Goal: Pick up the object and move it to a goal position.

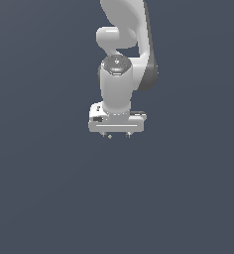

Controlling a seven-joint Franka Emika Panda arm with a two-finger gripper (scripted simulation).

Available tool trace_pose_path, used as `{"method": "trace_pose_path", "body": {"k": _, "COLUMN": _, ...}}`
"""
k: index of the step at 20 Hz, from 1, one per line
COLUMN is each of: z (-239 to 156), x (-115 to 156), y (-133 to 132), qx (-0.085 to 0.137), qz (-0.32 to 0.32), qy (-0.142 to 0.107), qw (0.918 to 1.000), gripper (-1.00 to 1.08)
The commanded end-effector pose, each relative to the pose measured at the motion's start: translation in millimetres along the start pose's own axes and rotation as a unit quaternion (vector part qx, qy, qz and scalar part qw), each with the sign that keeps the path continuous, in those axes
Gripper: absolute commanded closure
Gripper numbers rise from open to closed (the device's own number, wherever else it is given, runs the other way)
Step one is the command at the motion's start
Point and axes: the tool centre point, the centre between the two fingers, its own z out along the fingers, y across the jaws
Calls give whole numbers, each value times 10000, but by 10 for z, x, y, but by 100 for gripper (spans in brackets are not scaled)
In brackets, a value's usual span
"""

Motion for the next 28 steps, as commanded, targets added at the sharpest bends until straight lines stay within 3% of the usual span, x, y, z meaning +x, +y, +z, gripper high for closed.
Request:
{"method": "trace_pose_path", "body": {"k": 1, "z": 0, "x": 0, "y": 0, "qx": 0, "qz": 0, "qy": 0, "qw": 10000, "gripper": -92}}
{"method": "trace_pose_path", "body": {"k": 16, "z": 23, "x": -66, "y": 17, "qx": 96, "qz": 26, "qy": -68, "qw": 9999, "gripper": -92}}
{"method": "trace_pose_path", "body": {"k": 28, "z": 520, "x": -388, "y": 113, "qx": 122, "qz": 1119, "qy": -89, "qw": 9936, "gripper": -92}}
